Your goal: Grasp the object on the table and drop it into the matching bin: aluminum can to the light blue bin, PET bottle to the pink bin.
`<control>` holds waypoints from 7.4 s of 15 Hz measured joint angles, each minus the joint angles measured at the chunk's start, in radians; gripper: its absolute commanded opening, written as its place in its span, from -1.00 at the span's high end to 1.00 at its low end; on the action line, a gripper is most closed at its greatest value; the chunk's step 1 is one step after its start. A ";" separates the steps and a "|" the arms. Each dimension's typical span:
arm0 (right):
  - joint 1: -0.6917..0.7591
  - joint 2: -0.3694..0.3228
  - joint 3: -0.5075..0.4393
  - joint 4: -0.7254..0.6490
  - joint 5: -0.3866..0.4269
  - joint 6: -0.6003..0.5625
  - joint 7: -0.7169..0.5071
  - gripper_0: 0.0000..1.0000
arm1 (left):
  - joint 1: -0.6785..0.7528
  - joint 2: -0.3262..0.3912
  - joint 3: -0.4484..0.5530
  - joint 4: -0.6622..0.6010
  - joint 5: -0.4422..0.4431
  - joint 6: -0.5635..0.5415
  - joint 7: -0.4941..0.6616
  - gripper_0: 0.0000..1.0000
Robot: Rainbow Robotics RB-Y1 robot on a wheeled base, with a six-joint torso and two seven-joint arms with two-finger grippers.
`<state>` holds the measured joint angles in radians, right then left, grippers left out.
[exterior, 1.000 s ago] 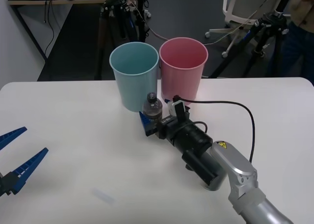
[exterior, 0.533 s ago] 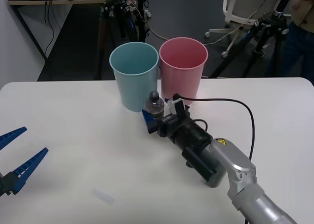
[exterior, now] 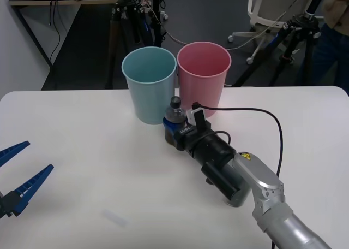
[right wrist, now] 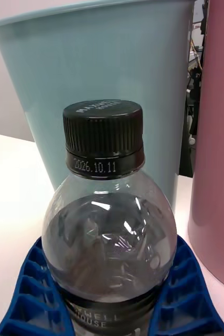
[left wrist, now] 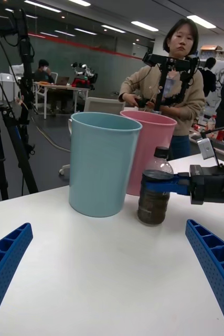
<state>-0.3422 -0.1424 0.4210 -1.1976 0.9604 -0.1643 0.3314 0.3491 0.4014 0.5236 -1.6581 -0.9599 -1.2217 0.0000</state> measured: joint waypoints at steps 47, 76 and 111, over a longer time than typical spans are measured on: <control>0.508 -0.821 -0.448 -1.032 -0.304 0.000 -0.362 1.00 | 0.000 0.000 0.000 0.000 0.000 0.000 0.000 -1.00; -0.418 -0.602 0.064 -0.171 -0.353 0.012 -0.413 1.00 | 0.000 0.000 0.000 0.000 0.000 0.000 0.000 -1.00; -0.429 -0.457 0.043 -0.116 -0.263 0.029 -0.409 -1.00 | 0.000 0.000 0.000 0.000 0.000 0.000 0.000 -1.00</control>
<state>-0.7717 -0.5997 0.4643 -1.3139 0.6977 -0.1355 -0.0780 0.3491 0.4014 0.5236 -1.6581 -0.9599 -1.2217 0.0000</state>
